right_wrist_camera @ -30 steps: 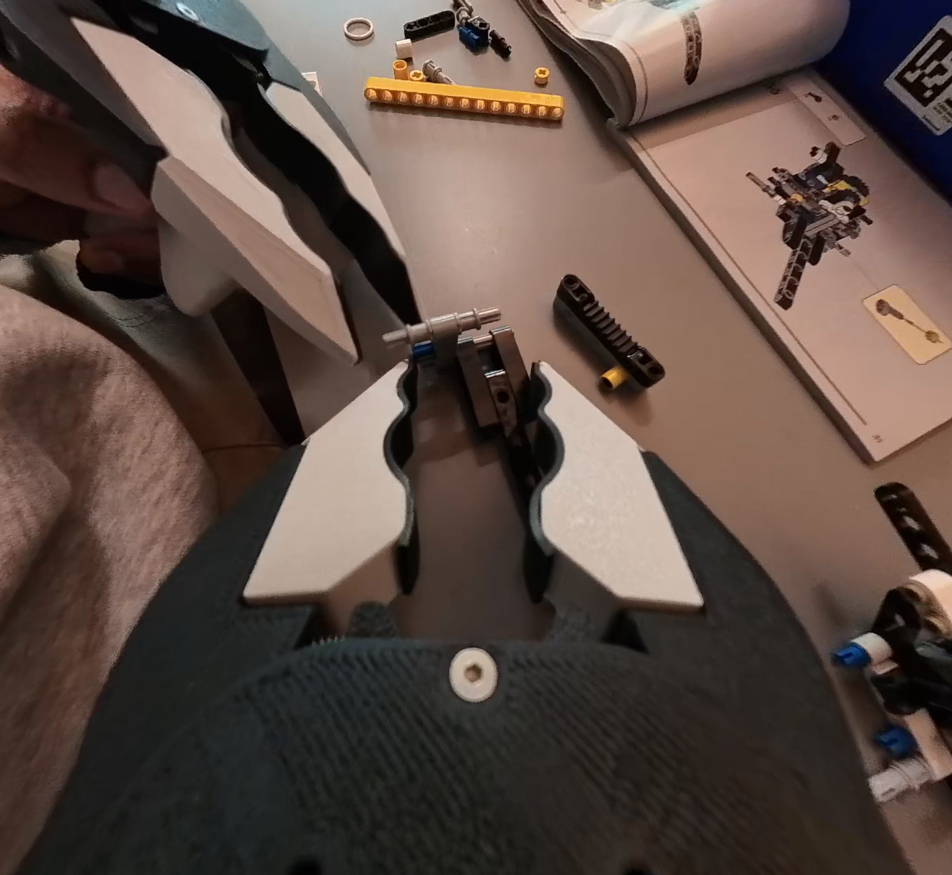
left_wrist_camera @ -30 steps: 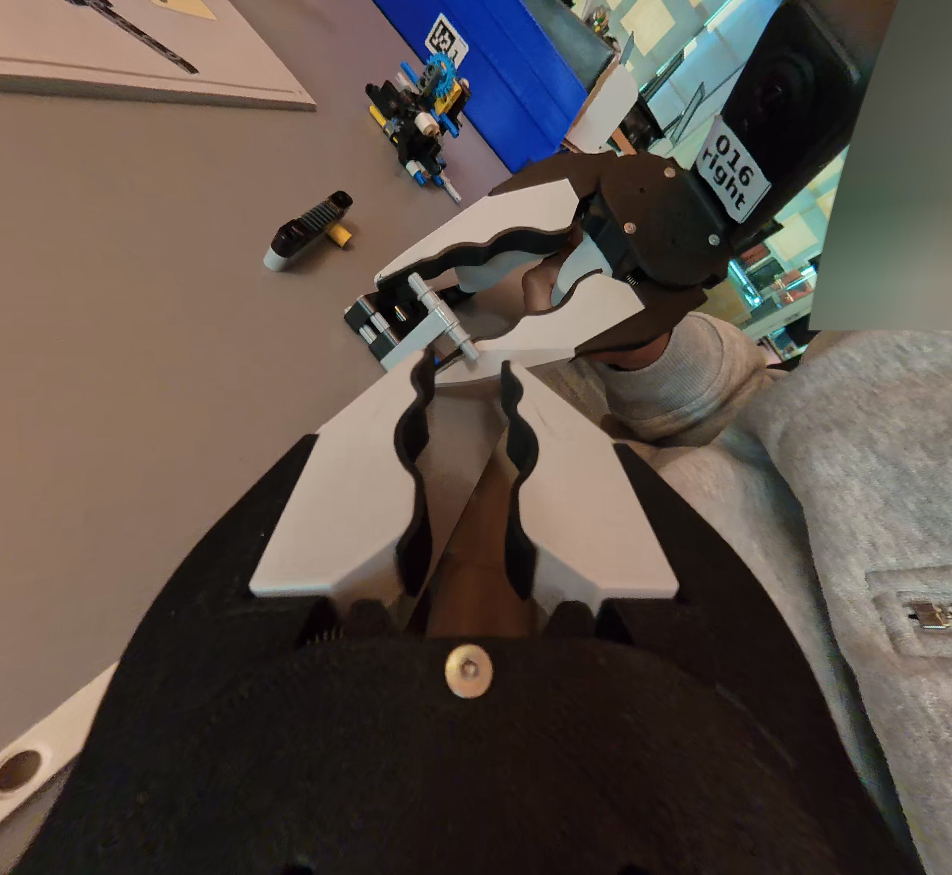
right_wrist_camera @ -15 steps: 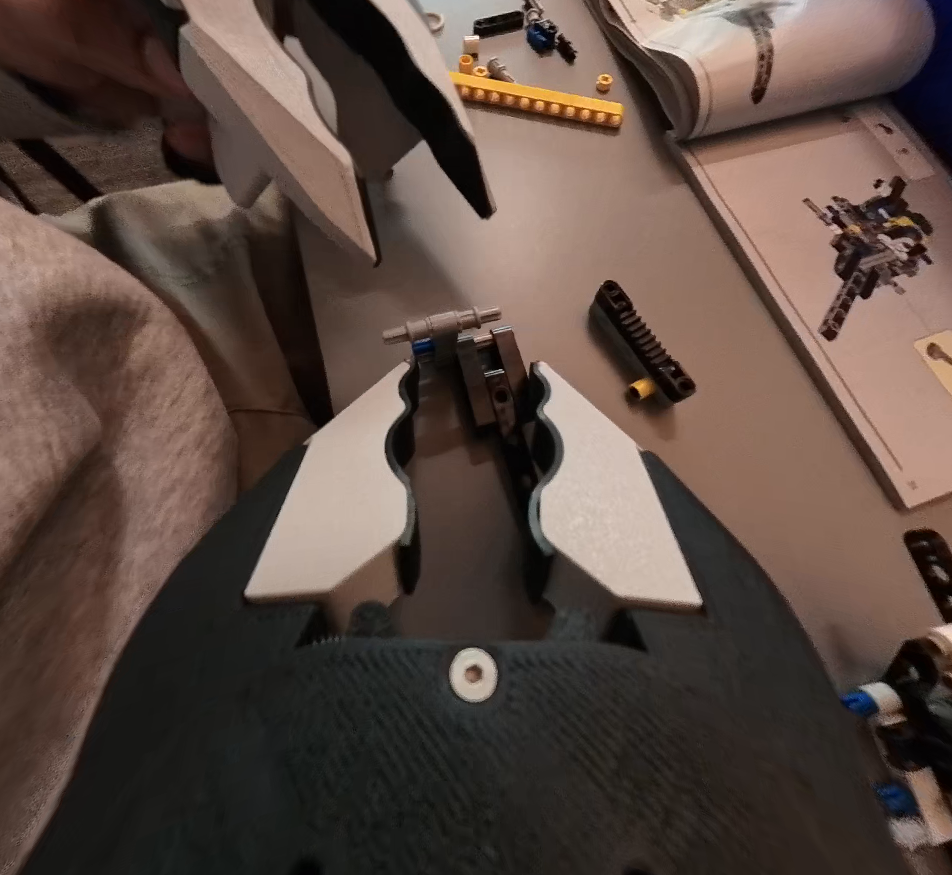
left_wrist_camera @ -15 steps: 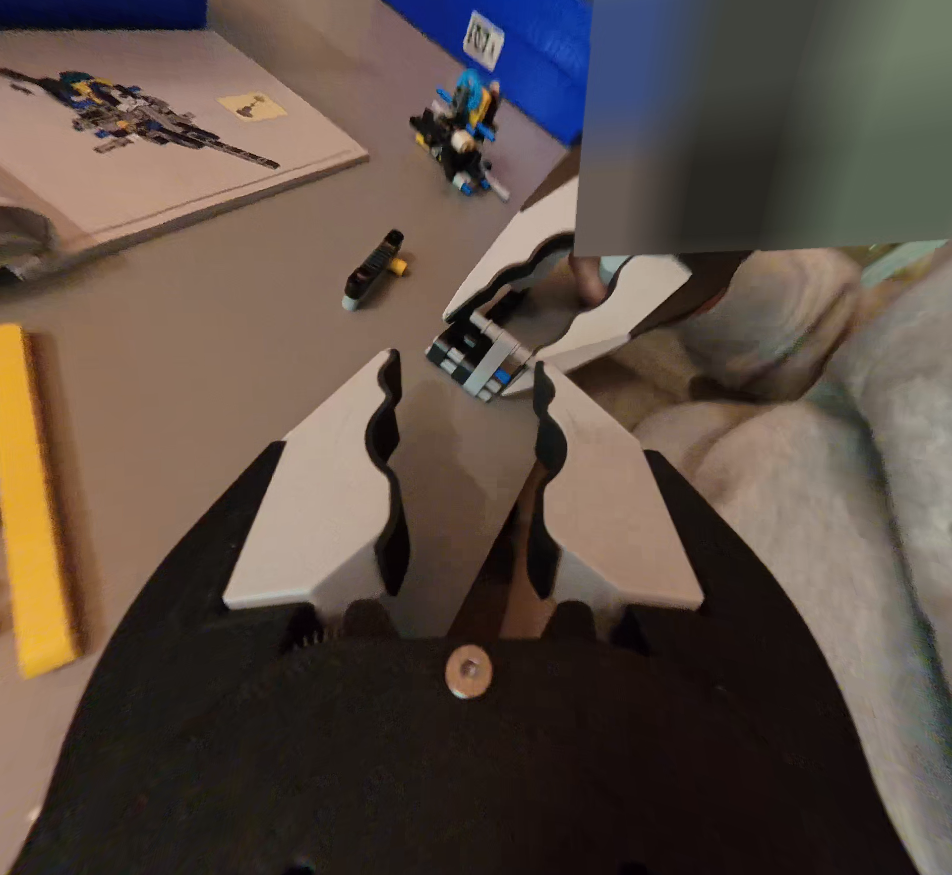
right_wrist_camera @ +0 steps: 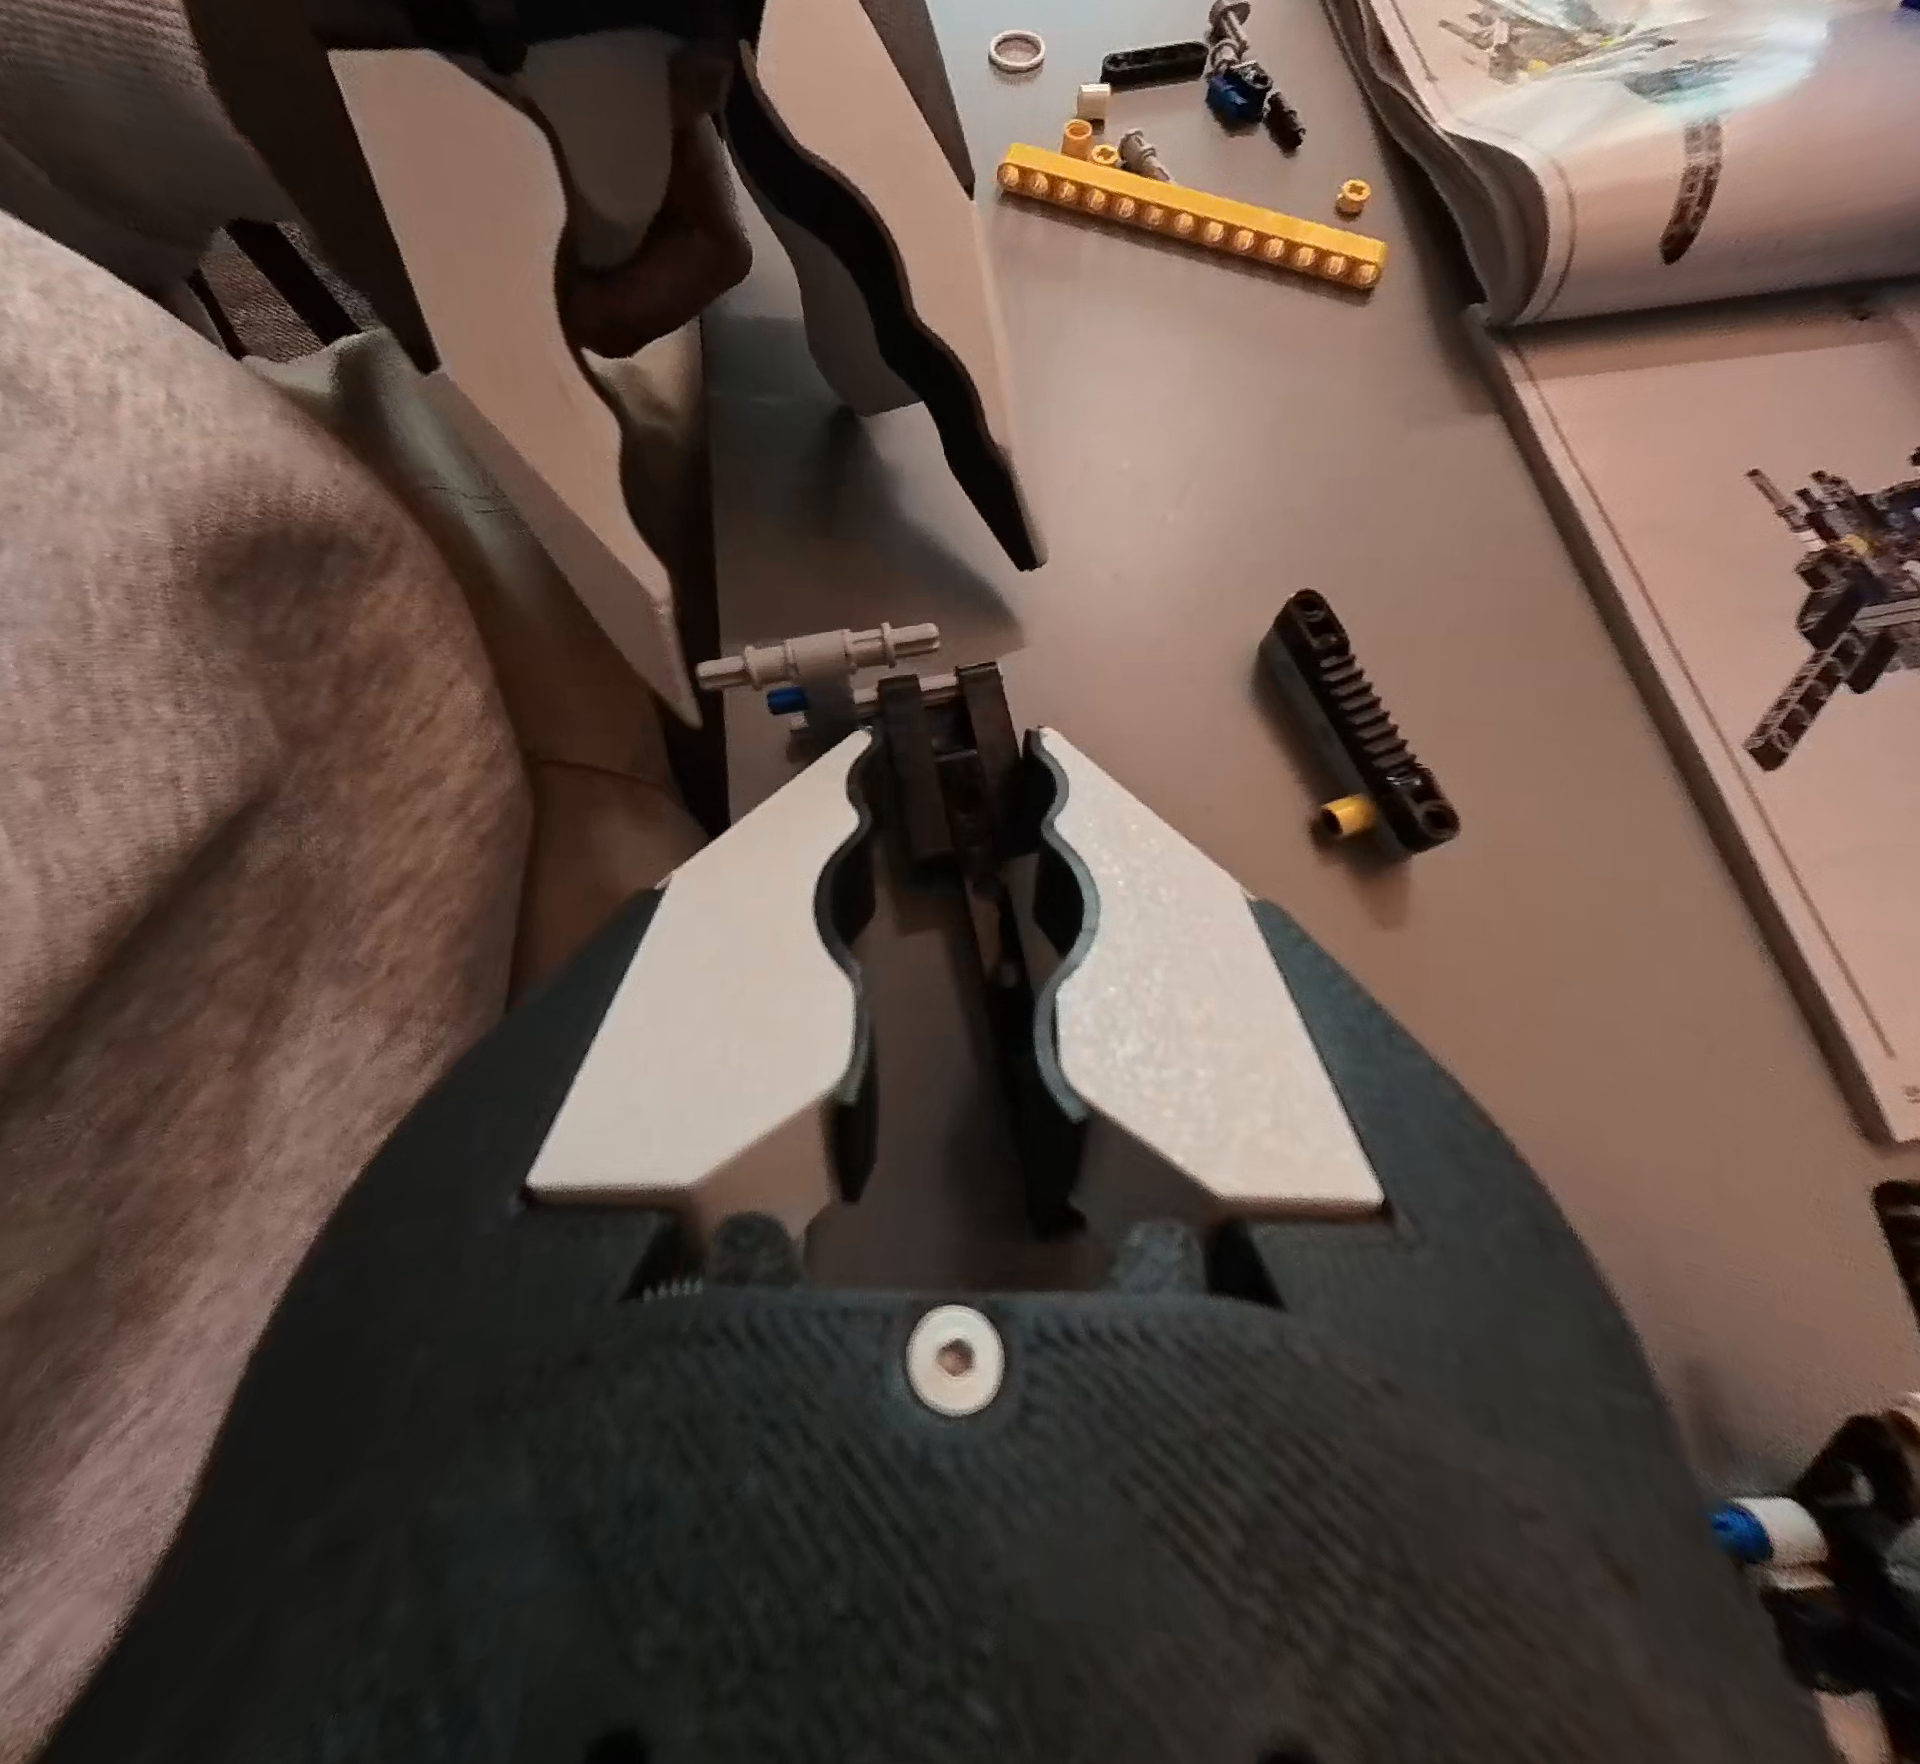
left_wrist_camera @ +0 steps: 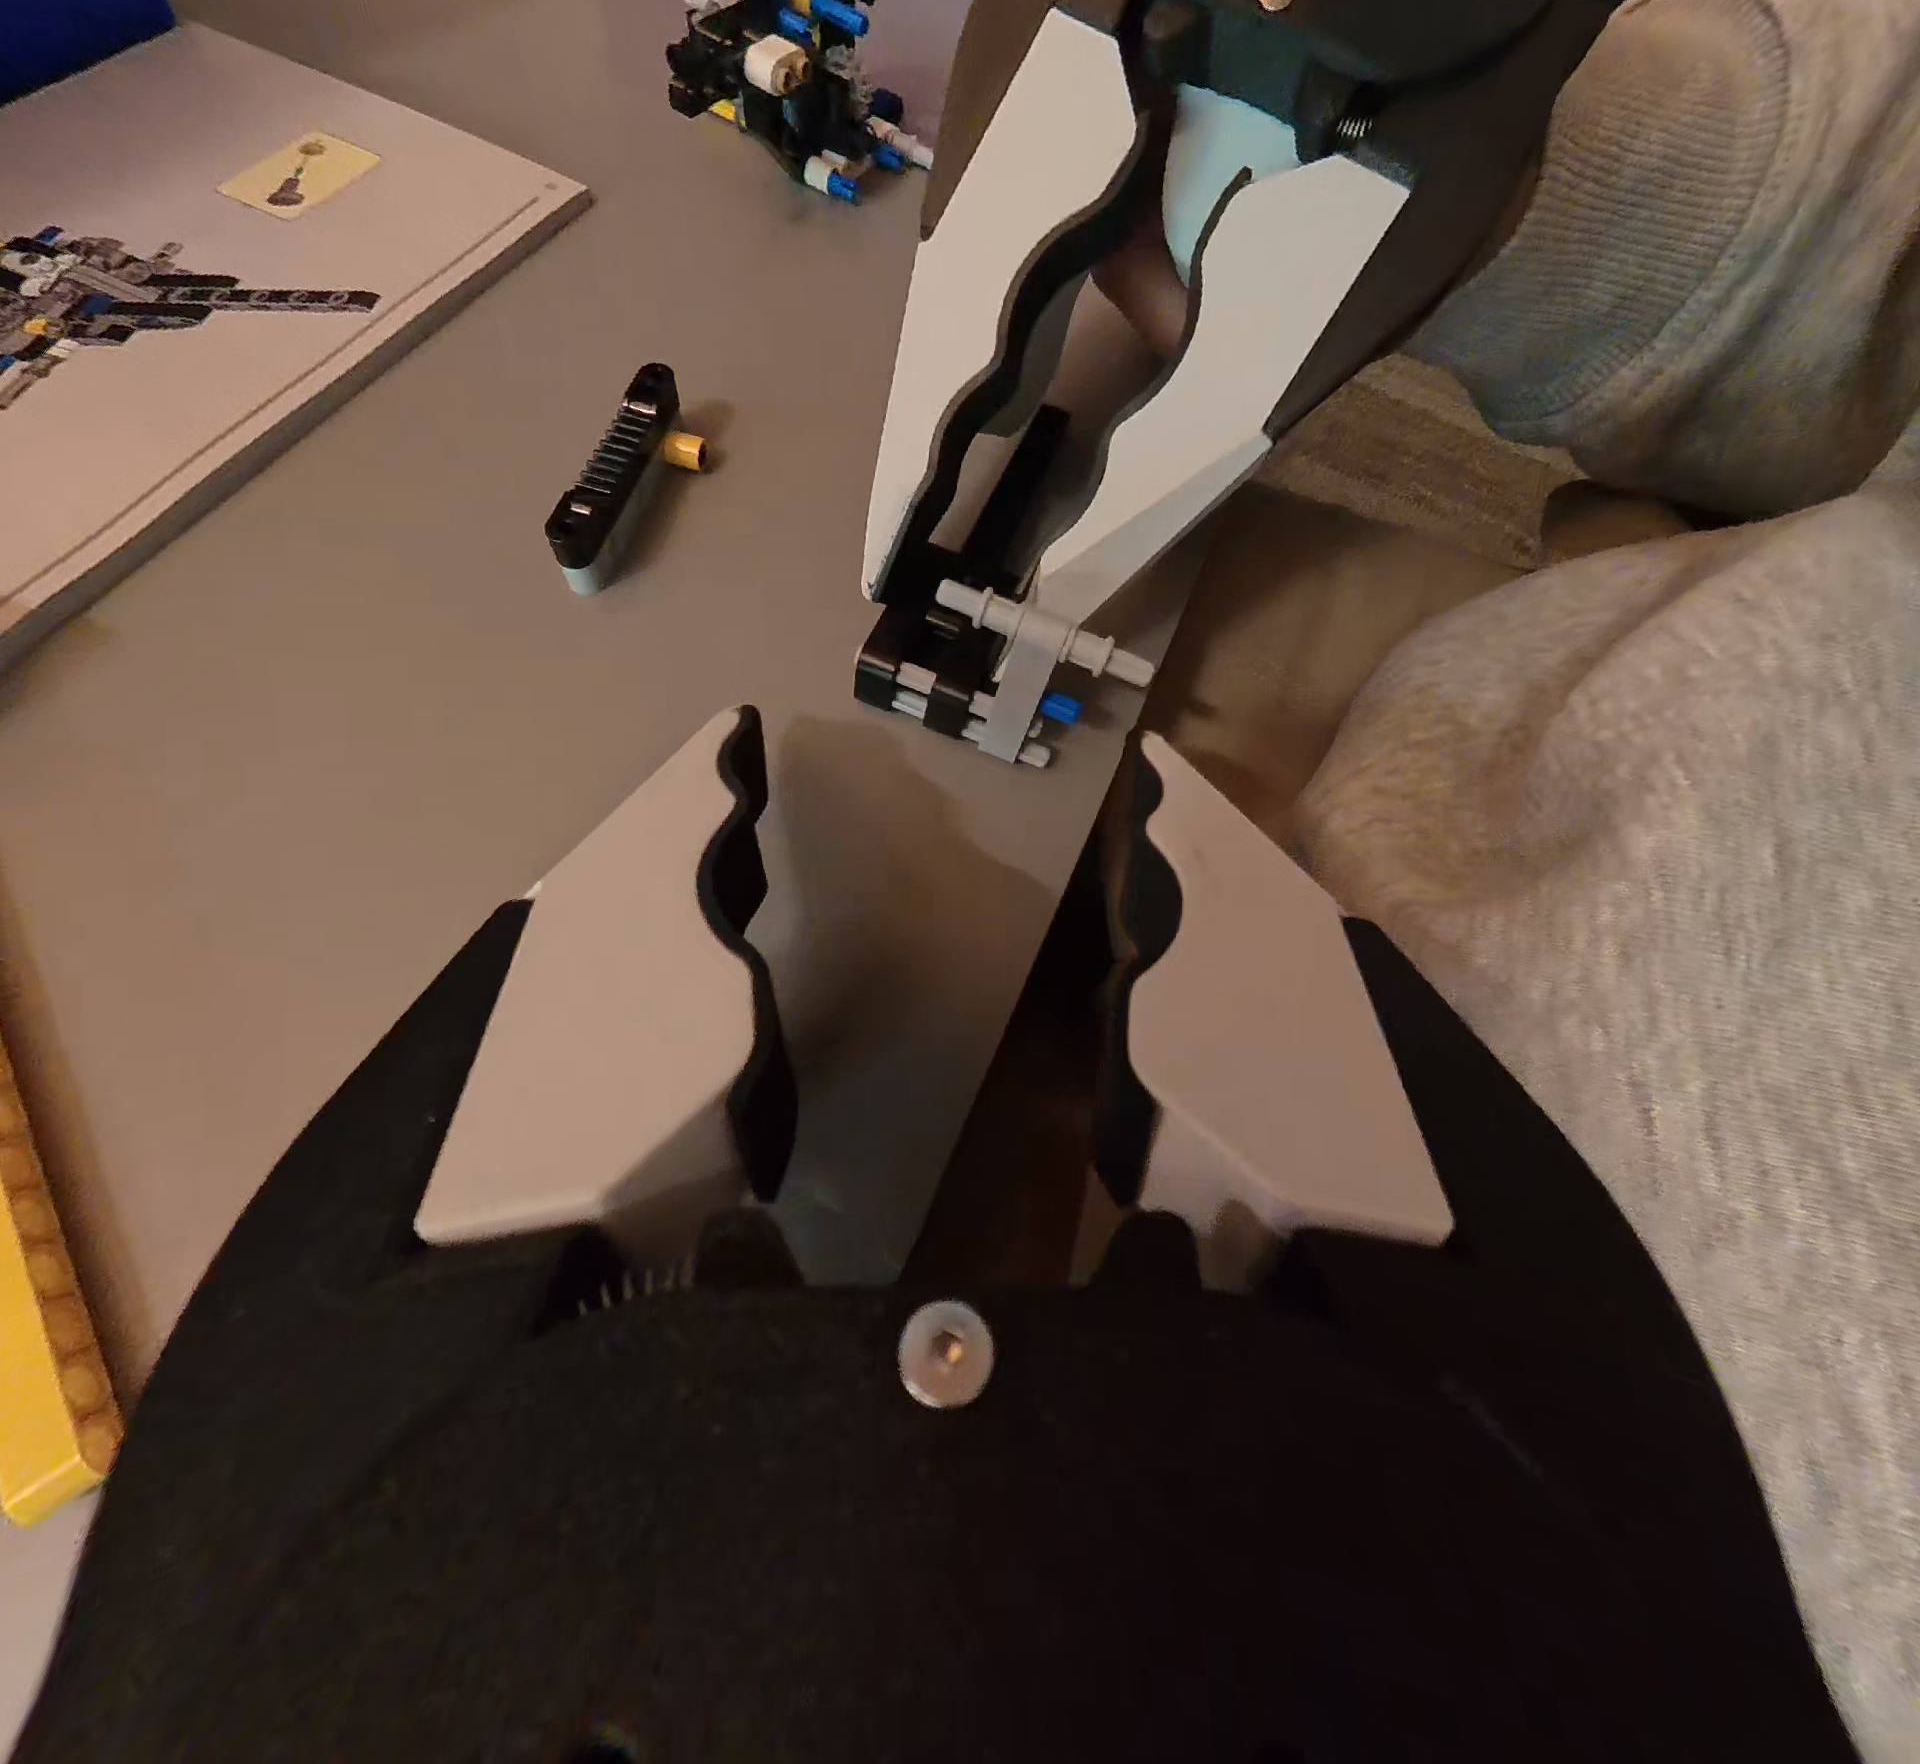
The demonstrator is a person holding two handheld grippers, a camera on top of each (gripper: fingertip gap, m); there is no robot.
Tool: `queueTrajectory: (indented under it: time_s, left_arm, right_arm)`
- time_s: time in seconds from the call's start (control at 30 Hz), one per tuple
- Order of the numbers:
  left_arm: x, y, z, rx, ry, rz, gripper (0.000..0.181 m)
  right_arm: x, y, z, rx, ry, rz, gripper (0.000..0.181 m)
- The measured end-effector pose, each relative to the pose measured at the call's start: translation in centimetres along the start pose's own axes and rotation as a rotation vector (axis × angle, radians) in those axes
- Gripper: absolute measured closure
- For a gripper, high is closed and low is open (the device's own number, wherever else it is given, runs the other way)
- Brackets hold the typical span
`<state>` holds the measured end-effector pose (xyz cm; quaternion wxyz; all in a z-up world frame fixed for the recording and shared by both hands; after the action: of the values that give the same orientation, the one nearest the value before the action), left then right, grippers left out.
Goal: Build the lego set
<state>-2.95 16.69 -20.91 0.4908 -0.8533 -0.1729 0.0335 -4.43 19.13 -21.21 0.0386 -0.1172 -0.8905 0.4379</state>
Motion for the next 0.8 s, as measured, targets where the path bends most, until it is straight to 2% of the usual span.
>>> queueTrajectory:
  time_s: [0.13,0.53,0.8]
  left_arm:
    - [-0.19,-0.03,0.06,0.004,-0.015,0.001,0.129]
    - [-0.14,0.04,0.31,-0.006,-0.045,0.032,0.139]
    - [-0.17,0.32,-0.01,-0.023,-0.034,0.039,0.135]
  right_arm:
    - [0.01,0.02,0.02,0.000,-0.012,0.011,0.156]
    - [-0.02,0.04,0.04,-0.002,-0.028,0.026,0.156]
    - [-0.04,0.04,0.02,-0.002,-0.035,0.030,0.156]
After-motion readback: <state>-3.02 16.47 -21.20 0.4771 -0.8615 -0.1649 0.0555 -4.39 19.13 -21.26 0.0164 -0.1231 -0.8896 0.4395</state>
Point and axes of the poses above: each gripper's, where its closed fingertips meet, z out along the fingers, y out of its underside, x = y × z across the jaws, the point moved 1 cm from there along -z, back along the fingers, and after that the axes turned 4 degrees about -y, right-handed, at the moved point
